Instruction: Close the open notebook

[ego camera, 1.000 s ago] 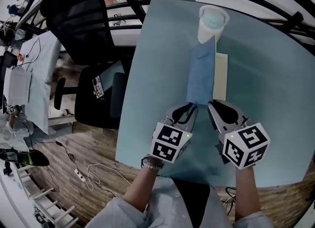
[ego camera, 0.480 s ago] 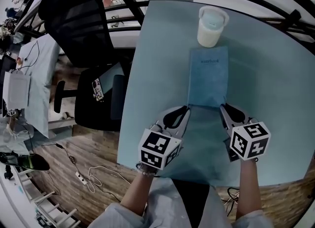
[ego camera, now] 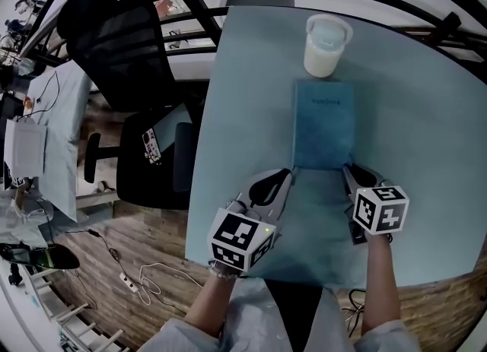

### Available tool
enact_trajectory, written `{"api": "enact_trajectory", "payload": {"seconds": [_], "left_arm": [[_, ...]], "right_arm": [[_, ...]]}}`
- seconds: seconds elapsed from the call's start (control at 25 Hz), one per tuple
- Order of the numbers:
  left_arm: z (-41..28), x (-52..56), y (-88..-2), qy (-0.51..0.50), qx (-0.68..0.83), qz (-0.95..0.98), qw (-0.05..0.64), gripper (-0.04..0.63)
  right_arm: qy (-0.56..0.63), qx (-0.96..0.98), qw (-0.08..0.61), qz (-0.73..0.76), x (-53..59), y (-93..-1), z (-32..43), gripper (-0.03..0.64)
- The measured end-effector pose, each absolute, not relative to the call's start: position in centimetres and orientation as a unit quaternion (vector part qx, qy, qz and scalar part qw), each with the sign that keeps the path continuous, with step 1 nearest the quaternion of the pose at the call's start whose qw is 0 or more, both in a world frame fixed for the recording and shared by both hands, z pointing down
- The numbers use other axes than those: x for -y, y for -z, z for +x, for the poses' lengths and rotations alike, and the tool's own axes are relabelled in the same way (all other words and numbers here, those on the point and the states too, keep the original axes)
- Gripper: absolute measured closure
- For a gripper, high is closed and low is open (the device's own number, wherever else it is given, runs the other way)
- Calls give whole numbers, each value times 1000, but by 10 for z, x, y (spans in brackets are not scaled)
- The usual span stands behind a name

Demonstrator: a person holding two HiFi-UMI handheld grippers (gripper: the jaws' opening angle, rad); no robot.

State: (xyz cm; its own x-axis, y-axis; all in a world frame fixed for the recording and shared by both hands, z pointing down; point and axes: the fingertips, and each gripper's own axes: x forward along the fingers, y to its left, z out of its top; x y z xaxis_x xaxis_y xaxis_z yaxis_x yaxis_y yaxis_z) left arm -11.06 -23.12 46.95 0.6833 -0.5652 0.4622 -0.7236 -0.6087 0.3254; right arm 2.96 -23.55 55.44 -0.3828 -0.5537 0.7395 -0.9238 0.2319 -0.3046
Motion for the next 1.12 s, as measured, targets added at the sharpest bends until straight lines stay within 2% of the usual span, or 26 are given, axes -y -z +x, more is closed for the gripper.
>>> {"api": "enact_trajectory", "payload": {"seconds": [0.32,0.6,0.76,0.84,0.96,1.12], "left_arm": [[-107,224,-459,-156,349,891,246,589],[-105,214,-448,-163,342,898,225,591],[-105,213,-442,-161,344,899,219,591],[-103,212,-436,-158,344,901,215,591],[-102,211,-423,-152,343,904,204,591],[-102,208,-404,-145,347,907,191,591]], "right_arm": [[-311,744,292,515,235,-554,32,534],[-297,748,268,530,231,-546,36,491],[-273,757,254,536,229,-531,30,491],[-259,760,247,542,227,-519,29,503],[-241,763,224,556,224,-496,28,590],[-224,770,194,565,218,-464,27,607]]}}
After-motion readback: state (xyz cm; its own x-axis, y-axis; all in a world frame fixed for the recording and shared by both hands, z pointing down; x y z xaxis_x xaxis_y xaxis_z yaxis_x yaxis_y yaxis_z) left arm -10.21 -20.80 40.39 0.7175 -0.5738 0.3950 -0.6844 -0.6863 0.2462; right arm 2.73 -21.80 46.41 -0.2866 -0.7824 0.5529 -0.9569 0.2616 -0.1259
